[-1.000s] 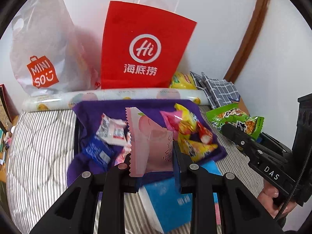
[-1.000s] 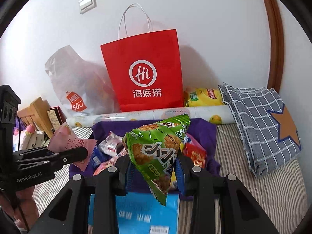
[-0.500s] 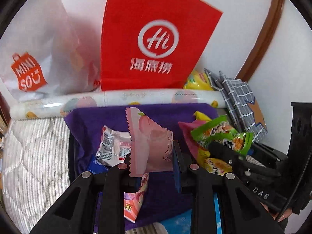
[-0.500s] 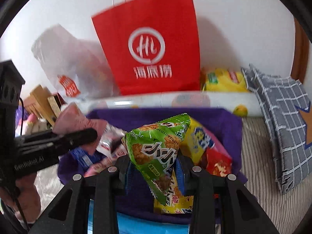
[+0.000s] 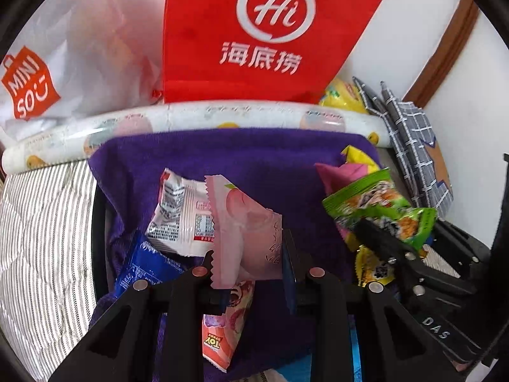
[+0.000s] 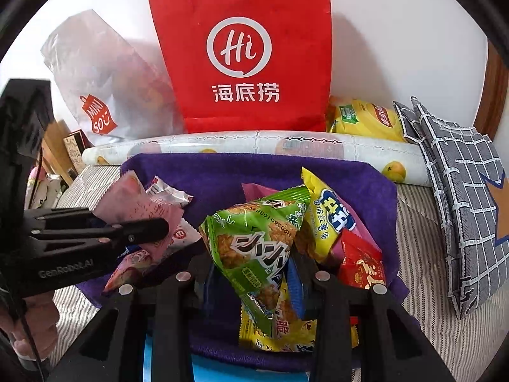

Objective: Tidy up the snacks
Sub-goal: 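Open the right gripper over the towel while the left releases the pink wrapper beside it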

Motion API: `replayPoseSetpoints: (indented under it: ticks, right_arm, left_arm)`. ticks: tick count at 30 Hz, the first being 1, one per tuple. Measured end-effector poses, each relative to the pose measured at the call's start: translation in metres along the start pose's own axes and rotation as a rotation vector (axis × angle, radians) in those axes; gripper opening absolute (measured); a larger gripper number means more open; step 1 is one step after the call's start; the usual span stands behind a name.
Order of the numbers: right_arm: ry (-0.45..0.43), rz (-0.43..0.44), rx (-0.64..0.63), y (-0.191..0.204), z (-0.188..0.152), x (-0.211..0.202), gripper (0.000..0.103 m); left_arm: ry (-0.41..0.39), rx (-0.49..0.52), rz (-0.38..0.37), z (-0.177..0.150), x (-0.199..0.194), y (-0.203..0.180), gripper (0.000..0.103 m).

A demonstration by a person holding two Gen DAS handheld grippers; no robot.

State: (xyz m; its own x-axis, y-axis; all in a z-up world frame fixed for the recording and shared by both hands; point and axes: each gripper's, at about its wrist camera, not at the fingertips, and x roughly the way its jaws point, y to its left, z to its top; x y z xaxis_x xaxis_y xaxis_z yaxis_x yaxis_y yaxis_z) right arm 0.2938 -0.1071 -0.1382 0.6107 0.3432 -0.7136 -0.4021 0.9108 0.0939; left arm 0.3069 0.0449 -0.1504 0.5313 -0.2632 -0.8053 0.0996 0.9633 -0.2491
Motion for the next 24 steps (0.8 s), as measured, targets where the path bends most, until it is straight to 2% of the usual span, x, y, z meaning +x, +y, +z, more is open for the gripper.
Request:
replayPoseSetpoints:
  ticks: [4,6,8,12,17,18,22,24]
  right_arm:
    - [0.006,0.004,0.014,-0.003,0.001,0.001,0.036]
    - [0.008,0.009,0.016,-0.003,0.001,0.001,0.045]
    - [0.000,0.012,0.017,-0.002,0.001,-0.001,0.048]
    - [-0.043,0.009,0.006,0.001,0.002,-0.013,0.060]
    - [-0.113,-0.015,0.001,0.005,0.004,-0.034,0.065]
    - [-0.125,-0.014,0.008,0.004,0.005,-0.039,0.066]
    - [-0.152,-0.015,0.052,-0.001,0.003,-0.058,0.066]
    - [-0.168,-0.025,0.061,-0.002,-0.003,-0.069,0.066]
  left_arm:
    - [0.024,-0.006,-0.001,-0.001,0.004,0.002,0.026]
    - [0.032,-0.013,0.003,-0.001,0.005,0.004,0.026]
    - [0.039,-0.018,-0.001,-0.001,0.006,0.005,0.026]
    - [0.049,-0.020,-0.002,-0.001,0.008,0.004,0.026]
    - [0.039,-0.010,-0.001,0.000,0.003,0.000,0.027]
    - [0.039,-0.011,-0.002,0.000,0.002,0.000,0.030]
    - [0.024,-0.024,-0.008,0.003,-0.009,0.000,0.061]
    - [0.006,-0.008,-0.008,0.004,-0.017,-0.005,0.064]
